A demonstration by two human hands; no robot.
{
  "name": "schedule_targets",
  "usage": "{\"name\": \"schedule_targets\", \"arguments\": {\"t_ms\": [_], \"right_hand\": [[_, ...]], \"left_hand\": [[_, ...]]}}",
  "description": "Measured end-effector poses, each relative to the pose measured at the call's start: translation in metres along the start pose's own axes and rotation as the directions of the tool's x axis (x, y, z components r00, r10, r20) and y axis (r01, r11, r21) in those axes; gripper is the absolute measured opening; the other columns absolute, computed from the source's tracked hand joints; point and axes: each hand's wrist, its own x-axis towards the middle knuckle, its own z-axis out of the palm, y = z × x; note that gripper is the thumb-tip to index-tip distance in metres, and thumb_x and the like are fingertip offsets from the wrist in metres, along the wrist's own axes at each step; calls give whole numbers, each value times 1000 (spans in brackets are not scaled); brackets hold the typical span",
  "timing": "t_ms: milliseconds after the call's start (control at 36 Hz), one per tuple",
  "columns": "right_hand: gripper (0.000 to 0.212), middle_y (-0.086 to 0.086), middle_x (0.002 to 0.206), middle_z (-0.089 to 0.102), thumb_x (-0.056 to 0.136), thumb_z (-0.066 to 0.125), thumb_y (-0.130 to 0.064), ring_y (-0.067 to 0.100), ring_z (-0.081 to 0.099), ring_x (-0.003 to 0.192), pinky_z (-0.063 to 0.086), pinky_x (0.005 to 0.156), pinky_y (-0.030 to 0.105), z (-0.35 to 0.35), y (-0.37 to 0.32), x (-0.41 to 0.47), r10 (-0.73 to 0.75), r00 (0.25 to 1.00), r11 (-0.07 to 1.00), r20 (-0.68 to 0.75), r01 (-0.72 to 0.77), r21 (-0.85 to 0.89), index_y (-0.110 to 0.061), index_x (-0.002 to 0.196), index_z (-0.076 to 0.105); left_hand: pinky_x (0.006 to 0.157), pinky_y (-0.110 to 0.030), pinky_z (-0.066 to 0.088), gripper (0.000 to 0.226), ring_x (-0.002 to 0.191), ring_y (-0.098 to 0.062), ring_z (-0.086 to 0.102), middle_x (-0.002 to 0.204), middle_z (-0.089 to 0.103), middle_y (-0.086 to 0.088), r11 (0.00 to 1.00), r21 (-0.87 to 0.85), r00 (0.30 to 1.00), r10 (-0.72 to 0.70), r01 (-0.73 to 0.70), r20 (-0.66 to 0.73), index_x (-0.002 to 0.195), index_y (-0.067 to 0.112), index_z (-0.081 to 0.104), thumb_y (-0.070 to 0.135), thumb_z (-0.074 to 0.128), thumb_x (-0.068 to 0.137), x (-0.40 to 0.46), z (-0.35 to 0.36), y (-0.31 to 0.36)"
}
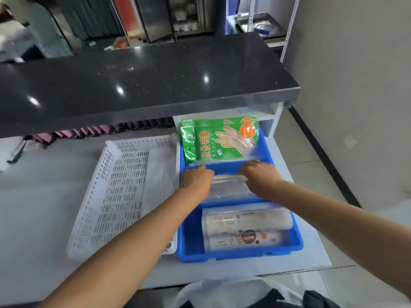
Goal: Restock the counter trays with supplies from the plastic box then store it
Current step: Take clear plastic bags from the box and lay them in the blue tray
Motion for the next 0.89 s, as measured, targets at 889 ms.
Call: {"name": "schedule_targets", "arguments": {"t_ms": [889], "right_hand": [[55, 11, 147, 49, 88, 63, -39, 35, 38, 138, 36, 108, 50, 8, 16, -19, 17, 984, 957, -176, 35, 289, -17, 137, 54]], "left_hand": [[123, -36, 10, 63, 153, -22, 6, 166, 10, -3, 908, -405, 992, -128, 110, -17, 157, 22, 19, 10, 43, 100, -17, 14, -6]]}}
